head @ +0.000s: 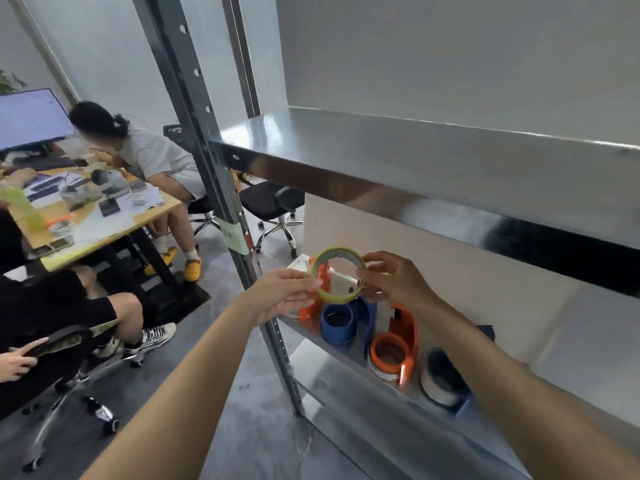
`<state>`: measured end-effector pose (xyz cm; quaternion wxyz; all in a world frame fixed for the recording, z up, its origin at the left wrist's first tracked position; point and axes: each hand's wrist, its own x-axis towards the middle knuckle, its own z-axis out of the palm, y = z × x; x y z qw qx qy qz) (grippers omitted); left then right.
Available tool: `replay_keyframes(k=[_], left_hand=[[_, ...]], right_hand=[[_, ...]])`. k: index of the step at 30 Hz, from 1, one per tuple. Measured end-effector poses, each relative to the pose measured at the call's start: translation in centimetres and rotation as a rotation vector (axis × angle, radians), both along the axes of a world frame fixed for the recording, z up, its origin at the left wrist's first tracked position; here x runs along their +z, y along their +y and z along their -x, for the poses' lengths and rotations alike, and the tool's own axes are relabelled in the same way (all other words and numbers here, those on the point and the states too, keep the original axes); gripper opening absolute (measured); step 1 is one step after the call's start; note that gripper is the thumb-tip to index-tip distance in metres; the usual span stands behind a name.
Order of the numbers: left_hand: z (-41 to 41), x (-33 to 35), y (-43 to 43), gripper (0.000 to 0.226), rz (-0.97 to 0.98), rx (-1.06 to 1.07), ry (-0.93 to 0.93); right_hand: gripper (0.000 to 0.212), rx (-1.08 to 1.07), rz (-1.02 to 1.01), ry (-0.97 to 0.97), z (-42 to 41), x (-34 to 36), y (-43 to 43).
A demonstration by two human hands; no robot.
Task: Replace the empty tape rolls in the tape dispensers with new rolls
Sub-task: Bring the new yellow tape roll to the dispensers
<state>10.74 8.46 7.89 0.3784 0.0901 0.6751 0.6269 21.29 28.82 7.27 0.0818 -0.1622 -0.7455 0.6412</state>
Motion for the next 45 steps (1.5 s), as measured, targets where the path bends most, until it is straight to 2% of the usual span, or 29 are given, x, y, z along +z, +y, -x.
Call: replay_keyframes(k=[4,8,11,13,18,22,25,28,33,35,38,40,42,45], left_hand=[[1.7,-2.5,0.7,0.046,0.053,-0.066,-0.061],[2.2,-5.5,0.9,0.037,0.088,-0.048,-0.126],[2.3,-7.7,0.9,0.042,0.130,-0.051,-0.136],[2.7,-9.1,1.0,0.045,0.156,-0.041,-0.146],[2.8,-11.2,1.2,0.038,0.177,0.003,-0.171],[3.2,-12.1,1.2,0.039,0.251,-0.006,-0.144],[3.7,-12.1,1.3,0.031,0.262,0.002,-0.165],[4.0,-11.7,1.6,0.025,0.267,-0.058,-0.186],[4.1,-11.2,1.8,0.037,0.323,-0.291,-0.182],[4.2,-11.0,1.6,0.040,0.328,-0.341,-0.201],[4.4,-10.6,0.9,0.040,0.332,-0.358,-0.206],[4.6,-10.6,0.4,0.032,0.309,-0.292,-0.178],[4.7,-10.6,0.1,0.029,0.248,-0.176,-0.187],[4.4,-9.7,0.4,0.036,0.167,-0.087,-0.259]], right_hand=[[0.018,-0.105,-0.178,-0.063,1.2,-3.4,0.4],[0.024,-0.122,-0.376,-0.191,1.9,-6.4,0.3],[0.025,-0.064,-0.590,-0.248,2.0,-7.6,0.2],[0.025,-0.040,-0.642,-0.250,2.1,-8.2,0.0],[0.033,-0.054,-0.546,-0.216,2.6,-9.6,-0.3],[0.042,-0.166,-0.475,-0.284,2.6,-10.1,0.2],[0.049,-0.172,-0.531,-0.363,2.8,-9.9,0.3],[0.058,-0.094,-0.558,-0.467,3.5,-9.6,0.0],[0.071,-0.047,-0.429,-0.584,4.7,-10.0,-1.5],[0.074,-0.067,-0.447,-0.633,4.8,-10.2,-2.0],[0.077,-0.083,-0.434,-0.633,4.6,-10.3,-1.8],[0.077,-0.078,-0.408,-0.623,4.4,-10.1,-1.5],[0.071,-0.106,-0.301,-0.574,4.2,-9.7,-1.4],[0.063,-0.162,-0.097,-0.393,4.0,-9.0,-1.4]])
